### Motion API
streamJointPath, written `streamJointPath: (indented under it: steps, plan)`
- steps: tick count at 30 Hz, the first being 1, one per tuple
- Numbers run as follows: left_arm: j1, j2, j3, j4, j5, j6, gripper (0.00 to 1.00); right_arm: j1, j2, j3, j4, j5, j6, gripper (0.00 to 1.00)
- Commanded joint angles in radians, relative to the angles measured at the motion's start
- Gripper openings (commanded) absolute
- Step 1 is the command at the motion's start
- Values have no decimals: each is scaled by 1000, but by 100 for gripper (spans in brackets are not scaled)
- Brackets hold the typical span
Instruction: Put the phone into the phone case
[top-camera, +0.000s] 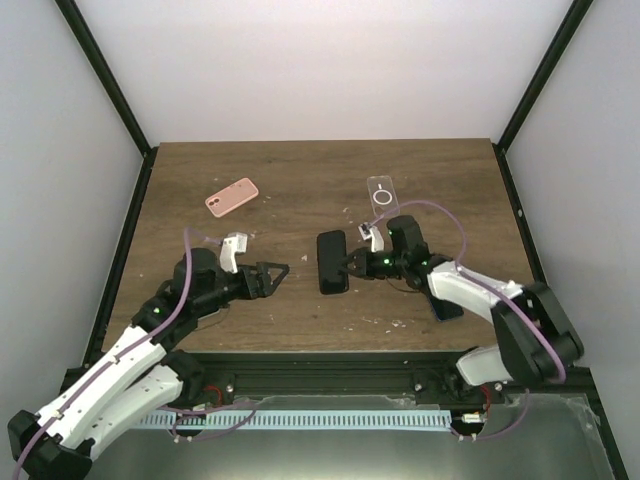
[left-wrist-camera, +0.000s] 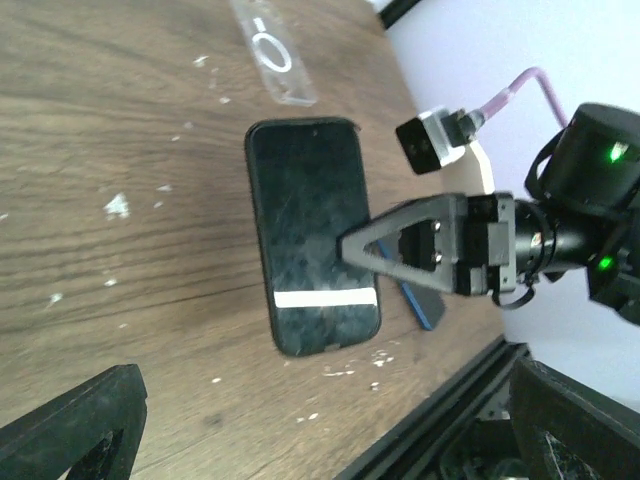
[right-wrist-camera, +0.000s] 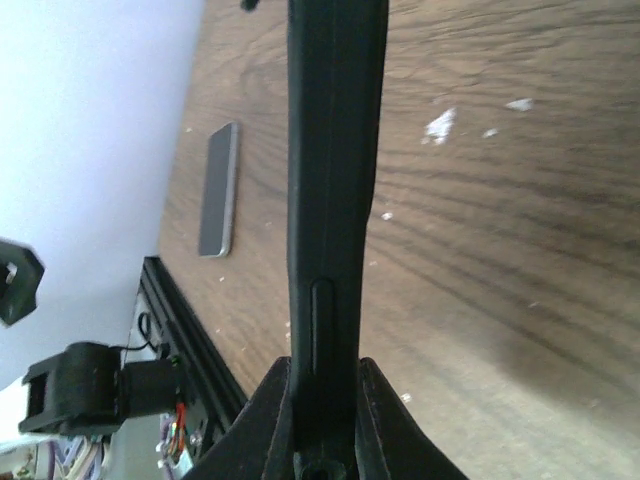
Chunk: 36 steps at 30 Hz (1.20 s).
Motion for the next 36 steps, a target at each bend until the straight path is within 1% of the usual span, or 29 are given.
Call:
streamJointPath:
  steps: [1,4,5,7,10,14,18,23,25,27,30,33,36]
  plan:
    - [1,20,23,-109,-90,32,100,-72,111,113,26,-90,-80,2]
    - [2,47,19,-119,-85,29,98,-111,182,128,83,-169,-43,1]
    - [2,58,16,-114,-67,17,96,-118,193,120,126,-206,-15,1]
    - [2,77,5,-69,-18,-34,89,-119,189,90,219,-258,64,1]
    - [1,99,-36,54,75,-131,79,-116,161,32,370,-315,199,1]
    - [2,155,-98,263,186,-268,69,-98,105,-34,522,-322,351,1]
    - [1,243,-130,449,268,-355,68,-71,66,-70,617,-303,446,1]
    - [0,349,-140,613,343,-413,70,-37,90,-94,782,-313,587,1]
    - [-1,381,-147,671,360,-435,66,-24,102,-100,831,-306,624,1]
    - [-1,404,-155,722,374,-457,61,-14,107,-104,860,-293,646,1]
    - [-3,414,-175,774,381,-488,50,-5,109,-102,854,-282,645,1]
    - [-2,402,-179,756,372,-483,41,-5,106,-108,838,-272,636,1]
    - [-2,385,-175,706,354,-471,35,-4,106,-109,807,-260,616,1]
